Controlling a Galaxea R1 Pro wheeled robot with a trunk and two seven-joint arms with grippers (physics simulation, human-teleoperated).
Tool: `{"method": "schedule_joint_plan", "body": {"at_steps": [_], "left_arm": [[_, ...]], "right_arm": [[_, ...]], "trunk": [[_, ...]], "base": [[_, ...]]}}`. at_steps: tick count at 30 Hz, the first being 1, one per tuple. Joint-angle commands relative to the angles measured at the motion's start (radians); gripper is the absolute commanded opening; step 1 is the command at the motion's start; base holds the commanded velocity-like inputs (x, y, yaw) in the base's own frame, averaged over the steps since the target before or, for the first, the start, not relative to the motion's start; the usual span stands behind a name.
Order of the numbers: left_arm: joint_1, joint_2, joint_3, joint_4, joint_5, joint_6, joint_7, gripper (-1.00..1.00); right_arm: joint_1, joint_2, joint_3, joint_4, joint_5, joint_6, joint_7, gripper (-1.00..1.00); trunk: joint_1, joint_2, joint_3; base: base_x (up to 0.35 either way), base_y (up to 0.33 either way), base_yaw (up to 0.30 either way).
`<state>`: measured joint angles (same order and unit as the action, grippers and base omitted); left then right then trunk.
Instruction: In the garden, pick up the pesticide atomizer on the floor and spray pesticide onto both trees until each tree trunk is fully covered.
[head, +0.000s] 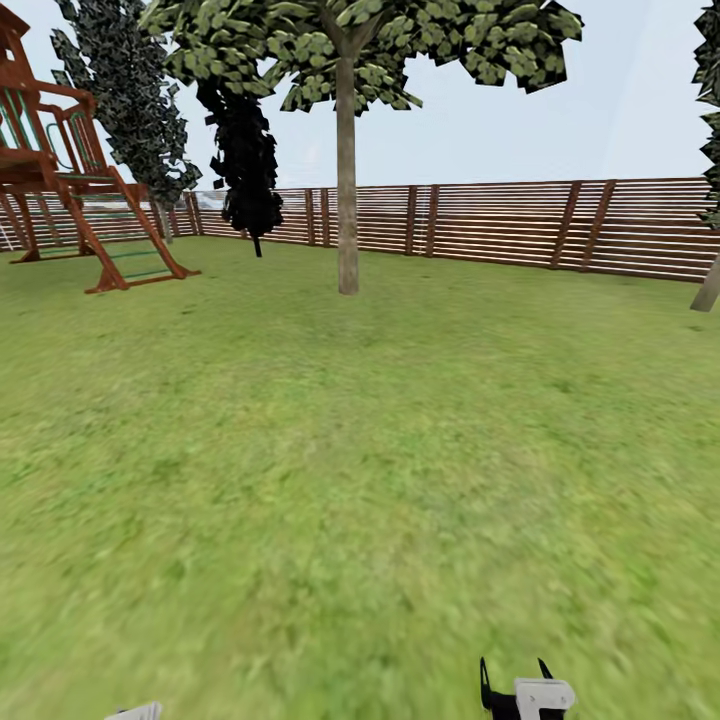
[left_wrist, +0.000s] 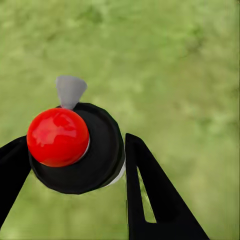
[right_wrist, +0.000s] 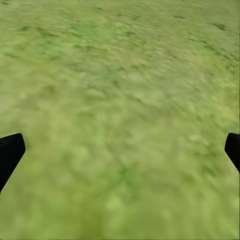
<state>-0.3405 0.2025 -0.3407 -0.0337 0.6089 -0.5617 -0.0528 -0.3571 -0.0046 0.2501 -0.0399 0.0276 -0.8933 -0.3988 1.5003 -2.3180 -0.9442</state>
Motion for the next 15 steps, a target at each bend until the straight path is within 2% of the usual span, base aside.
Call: {"method": "schedule_joint_plan", "body": {"at_steps": [1,15], "left_arm": [[0.000,0.000,0.000,0.000,0.000,0.000,0.000,-1.00],[0.008,0.002,0.000,-0.002,0.005,-0.001,-0.004,-1.00]], "right_arm": [[0.000,0.000,0.000,0.000,0.000,0.000,0.000,1.00],[0.001,0.005,-0.001,0.014,-0.003,0.002,-0.003,1.00]], "trunk": [[0.000,0.000,0.000],[0.000,0.000,0.000]], "base": [[0.332,0.000,0.000],[0.332,0.000,0.000]]}}
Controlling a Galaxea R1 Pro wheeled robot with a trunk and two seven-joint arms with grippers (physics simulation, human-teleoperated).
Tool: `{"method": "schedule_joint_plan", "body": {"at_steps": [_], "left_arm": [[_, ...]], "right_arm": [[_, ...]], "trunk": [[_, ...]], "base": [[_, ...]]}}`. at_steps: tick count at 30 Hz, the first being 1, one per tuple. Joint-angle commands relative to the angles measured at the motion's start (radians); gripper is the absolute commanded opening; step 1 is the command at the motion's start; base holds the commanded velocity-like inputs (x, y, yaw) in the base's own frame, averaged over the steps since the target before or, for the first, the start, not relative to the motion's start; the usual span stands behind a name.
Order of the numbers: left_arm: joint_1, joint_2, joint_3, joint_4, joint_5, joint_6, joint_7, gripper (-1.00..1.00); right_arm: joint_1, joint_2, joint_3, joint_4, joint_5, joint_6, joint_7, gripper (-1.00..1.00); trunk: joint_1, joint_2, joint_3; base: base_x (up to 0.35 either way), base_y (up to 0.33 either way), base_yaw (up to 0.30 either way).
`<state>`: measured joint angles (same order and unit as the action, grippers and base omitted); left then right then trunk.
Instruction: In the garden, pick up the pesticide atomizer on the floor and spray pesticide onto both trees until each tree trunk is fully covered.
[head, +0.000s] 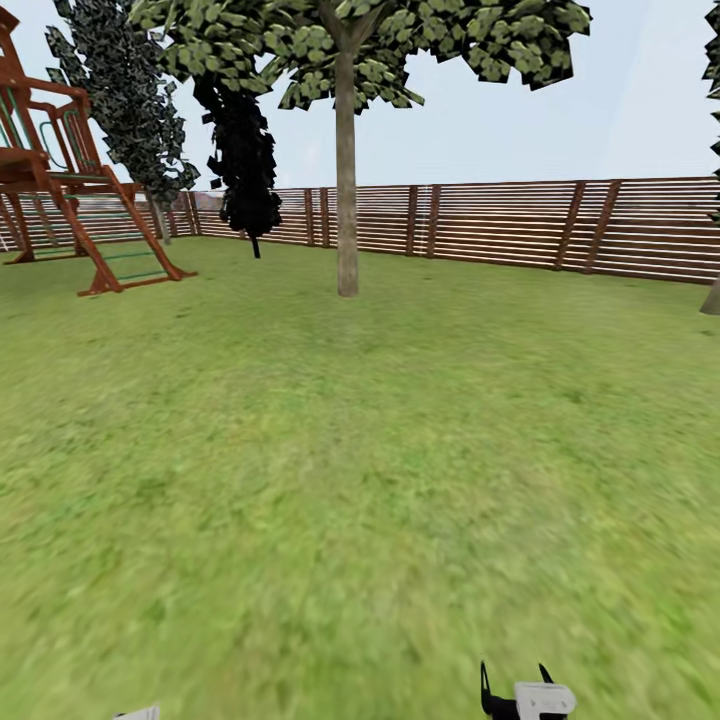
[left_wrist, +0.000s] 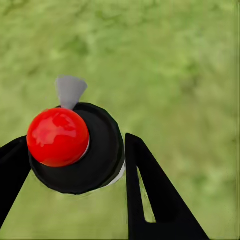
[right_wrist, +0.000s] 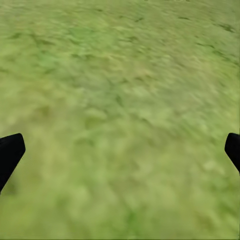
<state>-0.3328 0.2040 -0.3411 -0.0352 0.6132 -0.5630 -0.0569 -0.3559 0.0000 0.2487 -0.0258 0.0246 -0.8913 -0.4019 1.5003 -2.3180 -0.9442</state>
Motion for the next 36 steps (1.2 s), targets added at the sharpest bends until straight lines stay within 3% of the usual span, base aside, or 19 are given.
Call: {"method": "schedule_joint_plan", "body": {"at_steps": [1,26,36], "left_arm": [[0.000,0.000,0.001,0.000,0.000,0.000,-0.002,-1.00],[0.000,0.009,0.001,0.000,0.000,-0.001,-0.004,-1.00],[0.000,0.000,0.001,0.000,-0.004,0.001,0.001,-1.00]], "right_arm": [[0.000,0.000,0.000,0.000,0.000,0.000,0.000,1.00],[0.000,0.000,0.000,0.000,0.000,0.000,0.000,1.00],[0.000,0.000,0.000,0.000,0.000,0.000,0.000,1.00]], "trunk": [[0.000,0.000,0.000],[0.000,0.000,0.000],[0.000,0.000,0.000]], "base": [[0.332,0.000,0.000],[0.332,0.000,0.000],[0.332,0.000,0.000]]}}
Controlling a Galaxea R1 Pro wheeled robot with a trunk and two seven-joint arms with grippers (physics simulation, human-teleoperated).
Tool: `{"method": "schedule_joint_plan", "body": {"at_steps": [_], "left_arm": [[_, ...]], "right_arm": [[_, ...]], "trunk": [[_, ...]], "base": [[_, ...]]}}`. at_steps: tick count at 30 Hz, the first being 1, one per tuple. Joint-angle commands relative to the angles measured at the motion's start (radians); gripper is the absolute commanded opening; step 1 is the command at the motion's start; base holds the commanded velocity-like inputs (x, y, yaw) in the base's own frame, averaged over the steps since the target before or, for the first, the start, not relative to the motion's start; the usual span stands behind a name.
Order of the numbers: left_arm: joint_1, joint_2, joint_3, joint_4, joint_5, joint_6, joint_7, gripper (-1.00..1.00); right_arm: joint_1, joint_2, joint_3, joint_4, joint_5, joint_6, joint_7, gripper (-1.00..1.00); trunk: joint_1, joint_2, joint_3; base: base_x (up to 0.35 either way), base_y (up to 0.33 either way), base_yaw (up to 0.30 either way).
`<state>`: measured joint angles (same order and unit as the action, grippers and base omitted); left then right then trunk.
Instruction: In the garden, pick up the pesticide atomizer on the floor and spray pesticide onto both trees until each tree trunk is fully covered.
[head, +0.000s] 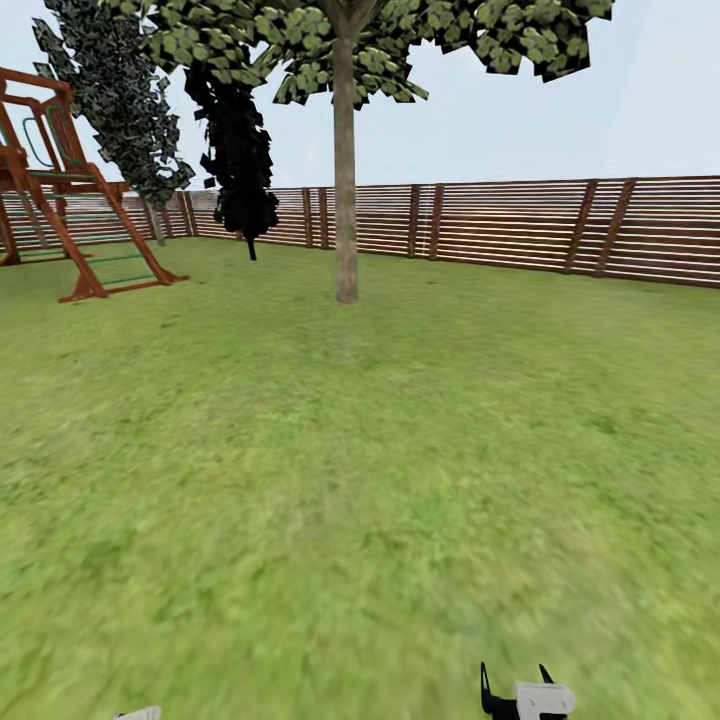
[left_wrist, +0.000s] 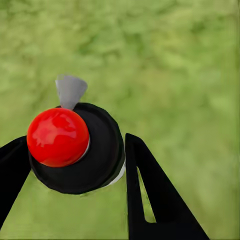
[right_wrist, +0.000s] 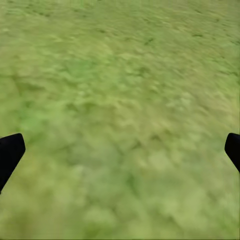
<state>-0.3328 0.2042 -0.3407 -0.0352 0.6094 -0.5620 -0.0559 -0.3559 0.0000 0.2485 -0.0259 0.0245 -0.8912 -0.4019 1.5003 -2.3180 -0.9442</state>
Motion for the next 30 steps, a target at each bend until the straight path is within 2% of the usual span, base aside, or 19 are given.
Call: {"method": "schedule_joint_plan", "body": {"at_steps": [1,21,23,27,30], "left_arm": [[0.000,0.000,0.000,0.000,0.000,0.000,0.001,-1.00],[0.000,0.000,0.000,0.000,0.000,0.001,0.002,-1.00],[-0.012,0.011,-0.001,-0.012,0.009,-0.011,0.005,-1.00],[-0.035,0.014,0.000,-0.035,0.008,-0.033,-0.004,-1.00],[-0.052,0.011,-0.005,-0.037,-0.002,-0.040,-0.005,-1.00]], "right_arm": [[0.000,0.000,0.000,0.000,0.000,0.000,0.000,1.00],[0.000,0.000,0.000,0.000,0.000,0.000,0.000,1.00],[-0.008,0.012,0.009,-0.001,0.005,-0.001,0.003,1.00],[-0.012,0.034,0.009,-0.003,0.004,-0.001,0.003,1.00],[-0.015,0.030,0.009,-0.004,0.004,-0.003,0.002,1.00]], "trunk": [[0.000,0.000,0.000],[0.000,0.000,0.000],[0.000,0.000,0.000],[0.000,0.000,0.000],[0.000,0.000,0.000]], "base": [[0.332,0.000,0.000],[0.332,0.000,0.000],[0.000,0.000,0.000],[0.000,0.000,0.000],[0.096,0.000,0.000]]}}
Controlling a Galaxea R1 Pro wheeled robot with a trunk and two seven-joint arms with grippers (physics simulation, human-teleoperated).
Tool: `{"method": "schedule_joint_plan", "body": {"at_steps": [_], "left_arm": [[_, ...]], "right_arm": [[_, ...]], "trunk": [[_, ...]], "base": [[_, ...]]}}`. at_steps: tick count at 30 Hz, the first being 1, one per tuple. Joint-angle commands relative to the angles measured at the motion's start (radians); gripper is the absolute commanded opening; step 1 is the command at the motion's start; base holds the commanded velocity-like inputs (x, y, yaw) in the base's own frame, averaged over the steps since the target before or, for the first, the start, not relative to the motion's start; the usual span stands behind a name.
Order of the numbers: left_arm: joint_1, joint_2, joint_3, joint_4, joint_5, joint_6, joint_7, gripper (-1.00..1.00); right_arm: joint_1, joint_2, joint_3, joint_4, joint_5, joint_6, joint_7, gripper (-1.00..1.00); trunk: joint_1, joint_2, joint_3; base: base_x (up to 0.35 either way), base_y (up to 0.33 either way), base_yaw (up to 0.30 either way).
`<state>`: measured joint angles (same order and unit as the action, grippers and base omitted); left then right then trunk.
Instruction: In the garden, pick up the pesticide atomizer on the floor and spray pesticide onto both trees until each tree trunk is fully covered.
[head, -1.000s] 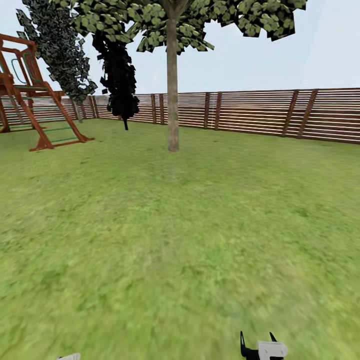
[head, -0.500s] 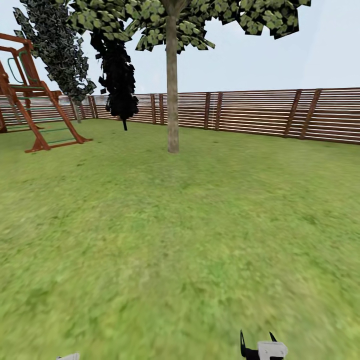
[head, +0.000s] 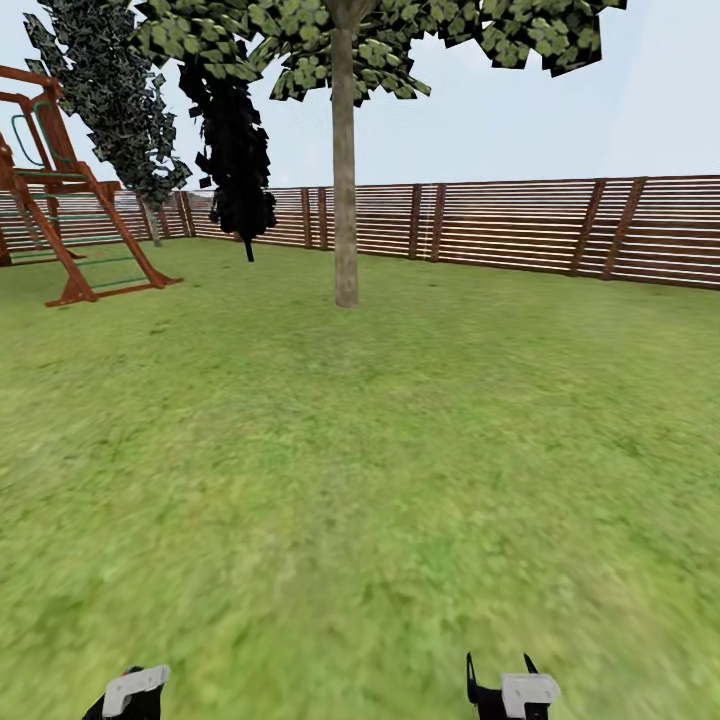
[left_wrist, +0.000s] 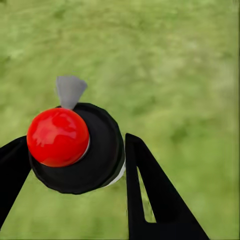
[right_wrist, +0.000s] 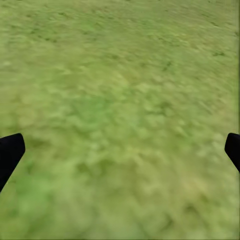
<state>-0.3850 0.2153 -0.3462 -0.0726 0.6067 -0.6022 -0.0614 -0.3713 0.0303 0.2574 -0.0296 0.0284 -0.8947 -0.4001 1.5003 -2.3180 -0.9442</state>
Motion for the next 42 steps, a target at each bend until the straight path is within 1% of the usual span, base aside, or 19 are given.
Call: {"method": "schedule_joint_plan", "body": {"at_steps": [1,4,6,13,16,19,27,35,42], "left_arm": [[-0.006,0.000,-0.001,0.001,0.000,0.000,0.000,-1.00],[-0.022,0.000,-0.001,0.002,0.003,-0.001,0.005,-1.00],[-0.022,0.004,0.001,0.000,0.006,-0.003,0.006,-1.00],[-0.023,-0.002,-0.008,-0.010,-0.007,-0.002,-0.003,-1.00],[-0.020,-0.003,-0.009,-0.001,-0.061,-0.001,0.001,-1.00],[-0.004,-0.002,-0.011,0.004,-0.076,-0.001,0.005,-1.00],[0.000,0.001,-0.011,0.006,-0.078,0.000,0.008,-1.00],[0.000,0.001,-0.013,0.005,-0.079,0.001,0.005,-1.00],[0.000,0.001,-0.013,0.005,-0.078,0.001,0.007,-1.00]], "right_arm": [[0.000,-0.001,0.000,0.001,0.000,-0.001,0.000,1.00],[0.001,-0.002,0.000,0.002,0.001,-0.002,0.000,1.00],[0.004,-0.003,0.000,0.003,0.002,-0.002,0.000,1.00],[0.005,-0.005,-0.001,0.003,0.001,-0.002,-0.003,1.00],[0.006,-0.006,-0.001,0.003,0.001,-0.001,-0.003,1.00],[0.005,-0.006,0.000,0.003,0.002,-0.002,-0.002,1.00],[0.006,-0.006,0.000,0.003,0.002,-0.003,-0.002,1.00],[0.006,-0.006,0.000,0.003,0.002,-0.003,-0.002,1.00],[0.006,-0.006,0.000,0.003,0.002,-0.001,-0.002,1.00]], "trunk": [[0.000,0.000,0.000],[0.000,0.000,0.000],[0.000,0.000,0.000],[0.000,0.000,0.000],[0.000,0.000,0.000],[0.000,0.000,0.000],[0.000,0.000,0.000],[0.000,0.000,0.000],[0.000,0.000,0.000]], "base": [[0.271,0.000,0.000],[0.313,0.000,0.000],[0.335,0.000,0.000],[0.340,0.000,0.000],[0.341,0.000,0.000],[0.341,0.000,0.000],[0.341,0.000,0.006],[0.341,0.000,0.198],[0.341,0.000,0.039]]}}
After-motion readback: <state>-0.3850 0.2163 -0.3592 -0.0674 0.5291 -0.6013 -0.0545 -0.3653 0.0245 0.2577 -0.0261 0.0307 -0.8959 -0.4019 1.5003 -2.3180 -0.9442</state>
